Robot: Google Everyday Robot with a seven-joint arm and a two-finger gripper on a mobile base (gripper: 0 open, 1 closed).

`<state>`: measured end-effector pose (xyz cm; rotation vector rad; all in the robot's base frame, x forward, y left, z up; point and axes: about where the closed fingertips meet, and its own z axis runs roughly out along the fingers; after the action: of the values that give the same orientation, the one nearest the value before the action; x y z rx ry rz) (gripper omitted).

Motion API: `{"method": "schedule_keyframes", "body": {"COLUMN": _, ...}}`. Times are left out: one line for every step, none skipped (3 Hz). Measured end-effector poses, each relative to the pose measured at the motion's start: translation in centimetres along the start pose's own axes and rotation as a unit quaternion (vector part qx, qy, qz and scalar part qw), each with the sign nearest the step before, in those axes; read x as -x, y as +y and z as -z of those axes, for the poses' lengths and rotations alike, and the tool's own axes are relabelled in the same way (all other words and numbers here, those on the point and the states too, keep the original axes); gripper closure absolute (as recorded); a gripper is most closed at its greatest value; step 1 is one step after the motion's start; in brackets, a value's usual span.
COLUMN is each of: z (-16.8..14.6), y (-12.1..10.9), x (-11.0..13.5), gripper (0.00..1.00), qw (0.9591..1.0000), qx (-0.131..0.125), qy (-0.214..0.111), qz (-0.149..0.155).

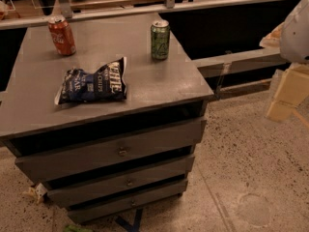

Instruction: Move green can near coke can

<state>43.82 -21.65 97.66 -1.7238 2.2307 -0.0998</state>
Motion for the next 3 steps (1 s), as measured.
{"method": "schedule_keyframes", "body": {"z": 0.0, "y": 0.0, "x": 0.0, "gripper": 0.00, "qw": 1.0000, "qx": 0.000, "qy": 0.000, "qz": 0.000}}
{"method": "schedule_keyframes", "body": {"z": -0.5, "y": -0.6, "x": -0.1, "gripper": 0.00, "qw": 0.9981, "qx": -0.010, "qy": -0.041, "qz": -0.045}}
{"method": "schedule_keyframes", "body": {"z": -1.7, "y": 0.7, "x": -1.4, "gripper": 0.00, "qw": 0.9804, "qx": -0.020, "qy": -0.115, "qz": -0.159}}
